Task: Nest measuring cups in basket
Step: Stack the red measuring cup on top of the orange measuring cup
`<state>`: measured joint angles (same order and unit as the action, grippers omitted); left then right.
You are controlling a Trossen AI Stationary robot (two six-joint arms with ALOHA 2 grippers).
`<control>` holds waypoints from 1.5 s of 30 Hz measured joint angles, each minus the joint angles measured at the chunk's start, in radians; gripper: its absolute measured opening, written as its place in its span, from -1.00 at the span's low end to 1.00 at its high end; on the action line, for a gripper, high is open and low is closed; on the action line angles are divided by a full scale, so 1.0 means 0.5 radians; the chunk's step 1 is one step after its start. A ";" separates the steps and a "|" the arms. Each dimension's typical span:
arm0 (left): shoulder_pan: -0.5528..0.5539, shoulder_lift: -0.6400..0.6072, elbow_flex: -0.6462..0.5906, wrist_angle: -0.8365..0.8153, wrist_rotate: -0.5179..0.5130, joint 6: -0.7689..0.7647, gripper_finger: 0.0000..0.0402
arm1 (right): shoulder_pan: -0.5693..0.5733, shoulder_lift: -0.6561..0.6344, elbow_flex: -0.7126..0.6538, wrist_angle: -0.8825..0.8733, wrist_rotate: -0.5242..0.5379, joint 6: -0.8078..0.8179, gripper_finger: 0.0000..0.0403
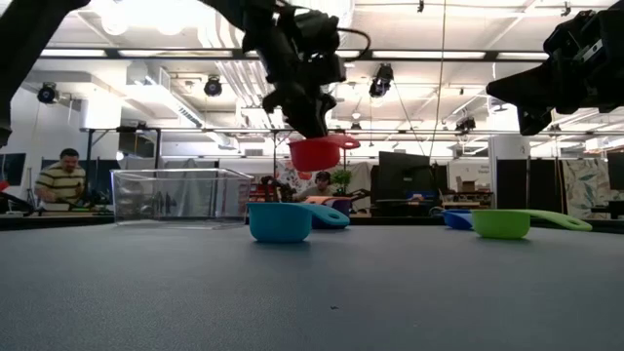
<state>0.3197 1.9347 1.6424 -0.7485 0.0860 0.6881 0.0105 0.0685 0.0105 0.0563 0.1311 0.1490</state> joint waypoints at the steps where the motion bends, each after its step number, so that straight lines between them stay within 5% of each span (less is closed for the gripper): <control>1: 0.043 0.000 0.000 0.018 0.024 0.038 -1.00 | 0.000 0.000 0.000 0.000 0.000 0.000 -0.96; 13: 0.458 0.102 -0.001 0.363 0.394 0.424 -1.00 | 0.000 0.000 0.000 0.000 0.000 -0.001 -0.96; 24: 0.568 0.358 0.127 0.448 0.430 0.613 -1.00 | 0.000 0.003 0.000 0.000 0.001 -0.001 -0.96; 40: 0.580 1.049 1.435 -0.818 0.441 0.608 -0.86 | 0.000 0.010 0.000 -0.001 0.000 -0.001 -0.96; 45: 0.587 0.971 1.254 -0.652 0.370 0.574 -0.67 | 0.000 0.011 0.000 0.000 0.000 0.000 -0.96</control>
<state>0.6134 2.4203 2.2692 -1.0747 0.2710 0.9752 0.0105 0.0742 0.0105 0.0563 0.1310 0.1487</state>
